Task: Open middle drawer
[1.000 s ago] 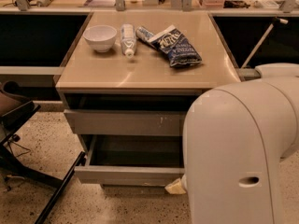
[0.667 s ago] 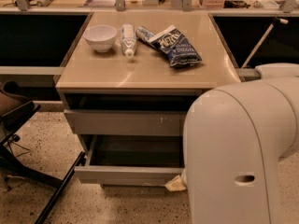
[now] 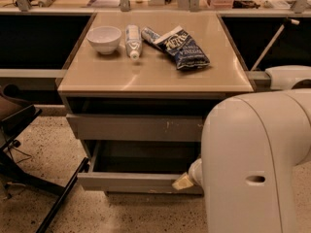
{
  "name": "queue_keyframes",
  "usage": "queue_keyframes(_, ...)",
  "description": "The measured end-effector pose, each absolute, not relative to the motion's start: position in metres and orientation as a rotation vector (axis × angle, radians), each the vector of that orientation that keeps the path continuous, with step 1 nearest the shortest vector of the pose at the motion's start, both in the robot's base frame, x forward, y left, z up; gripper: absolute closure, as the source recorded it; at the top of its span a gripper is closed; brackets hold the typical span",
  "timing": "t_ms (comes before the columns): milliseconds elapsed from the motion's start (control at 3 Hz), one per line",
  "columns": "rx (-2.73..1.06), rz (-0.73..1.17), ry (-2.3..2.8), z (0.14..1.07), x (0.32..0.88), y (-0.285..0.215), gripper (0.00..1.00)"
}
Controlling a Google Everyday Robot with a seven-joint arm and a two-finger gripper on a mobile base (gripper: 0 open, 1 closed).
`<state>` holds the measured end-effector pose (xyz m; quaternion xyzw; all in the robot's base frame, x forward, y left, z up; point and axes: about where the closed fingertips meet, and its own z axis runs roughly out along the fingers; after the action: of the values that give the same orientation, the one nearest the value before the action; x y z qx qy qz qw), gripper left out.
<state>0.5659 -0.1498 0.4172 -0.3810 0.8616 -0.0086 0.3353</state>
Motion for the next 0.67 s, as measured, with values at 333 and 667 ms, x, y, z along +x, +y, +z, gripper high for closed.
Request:
queue_keyframes(333,-0.994,-0.022,2.248,0.4172,0.5659,-0.1497,0.19)
queue_keyframes(667,-0.994,-0.022,2.248,0.4172,0.5659,-0.1497,0.42)
